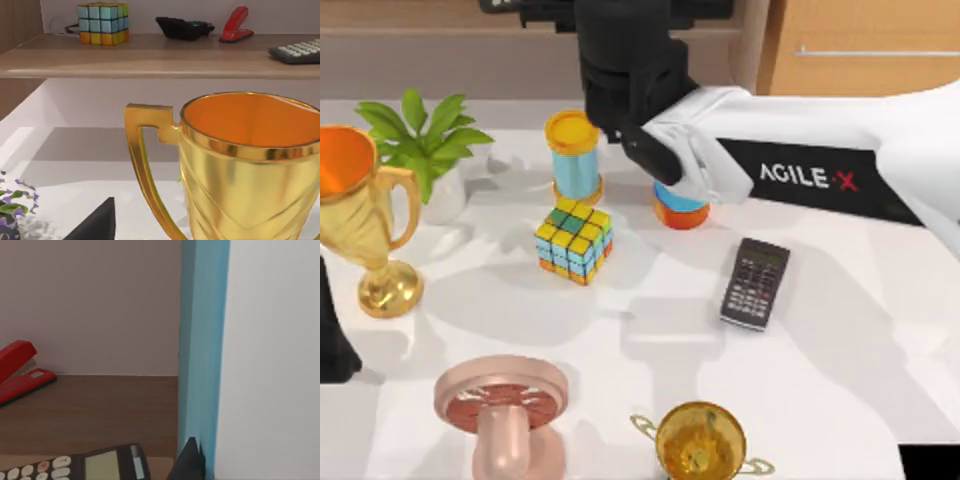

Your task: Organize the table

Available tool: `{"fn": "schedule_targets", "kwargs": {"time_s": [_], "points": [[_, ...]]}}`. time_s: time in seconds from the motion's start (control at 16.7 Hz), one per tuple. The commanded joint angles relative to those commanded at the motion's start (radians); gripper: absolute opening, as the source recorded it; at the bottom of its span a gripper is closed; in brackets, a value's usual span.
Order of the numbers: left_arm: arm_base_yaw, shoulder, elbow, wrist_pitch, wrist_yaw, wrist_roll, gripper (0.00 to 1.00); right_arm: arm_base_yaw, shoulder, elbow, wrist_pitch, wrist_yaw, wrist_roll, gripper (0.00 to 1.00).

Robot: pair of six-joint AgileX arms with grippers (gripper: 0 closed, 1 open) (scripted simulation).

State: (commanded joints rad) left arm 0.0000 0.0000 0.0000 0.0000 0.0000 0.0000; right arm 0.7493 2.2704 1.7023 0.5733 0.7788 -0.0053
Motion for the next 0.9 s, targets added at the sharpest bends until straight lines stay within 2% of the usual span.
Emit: {"fn": "schedule_targets", "kwargs": {"time_s": [0.24,0.42,0.66,0.9], "points": [[0.000,0.000,0.000,0.000,0.000,0.000,1.00,-0.007,0.002,-0.001,0.000,-0.006,0.006,0.00],[0.000,0.000,0.000,0.000,0.000,0.000,1.00,-0.024,-0.041,-0.060,0.018,-0.050,0.054,0.00],[0.000,0.000,0.000,0.000,0.000,0.000,1.00,-0.068,-0.162,-0.230,0.063,-0.177,0.177,0.00],[0.000,0.000,0.000,0.000,0.000,0.000,1.00,-0.113,-0.330,-0.460,0.118,-0.363,0.324,0.00]]}}
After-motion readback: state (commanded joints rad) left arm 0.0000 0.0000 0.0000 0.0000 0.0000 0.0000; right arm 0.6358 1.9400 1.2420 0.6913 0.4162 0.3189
